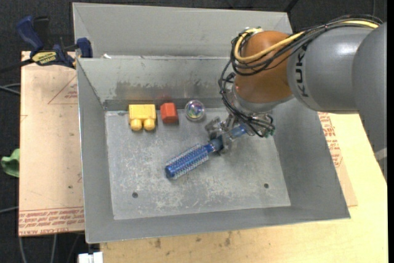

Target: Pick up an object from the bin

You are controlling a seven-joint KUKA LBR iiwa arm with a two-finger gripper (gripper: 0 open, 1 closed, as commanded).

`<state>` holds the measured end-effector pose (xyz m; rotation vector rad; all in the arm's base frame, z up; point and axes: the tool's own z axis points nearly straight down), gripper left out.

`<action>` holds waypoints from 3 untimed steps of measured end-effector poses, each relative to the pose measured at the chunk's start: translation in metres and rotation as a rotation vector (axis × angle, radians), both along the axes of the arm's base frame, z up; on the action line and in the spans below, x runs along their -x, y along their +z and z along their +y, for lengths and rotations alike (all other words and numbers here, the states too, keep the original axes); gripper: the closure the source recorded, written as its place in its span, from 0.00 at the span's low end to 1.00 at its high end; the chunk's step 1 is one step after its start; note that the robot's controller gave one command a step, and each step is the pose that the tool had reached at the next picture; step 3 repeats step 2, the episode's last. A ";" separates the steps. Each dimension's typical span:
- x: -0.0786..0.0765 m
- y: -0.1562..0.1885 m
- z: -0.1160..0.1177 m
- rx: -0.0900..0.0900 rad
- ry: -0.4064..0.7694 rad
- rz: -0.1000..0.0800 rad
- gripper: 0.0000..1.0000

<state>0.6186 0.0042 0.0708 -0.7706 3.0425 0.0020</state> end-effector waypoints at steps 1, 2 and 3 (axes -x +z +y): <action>-0.014 0.128 0.009 0.001 -0.011 -0.009 1.00; -0.017 0.213 0.001 0.003 0.328 -0.005 1.00; -0.017 0.213 0.001 0.003 0.328 -0.005 1.00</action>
Offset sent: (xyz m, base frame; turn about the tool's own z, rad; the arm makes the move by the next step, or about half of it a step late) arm 0.0119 0.0087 0.1232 0.0108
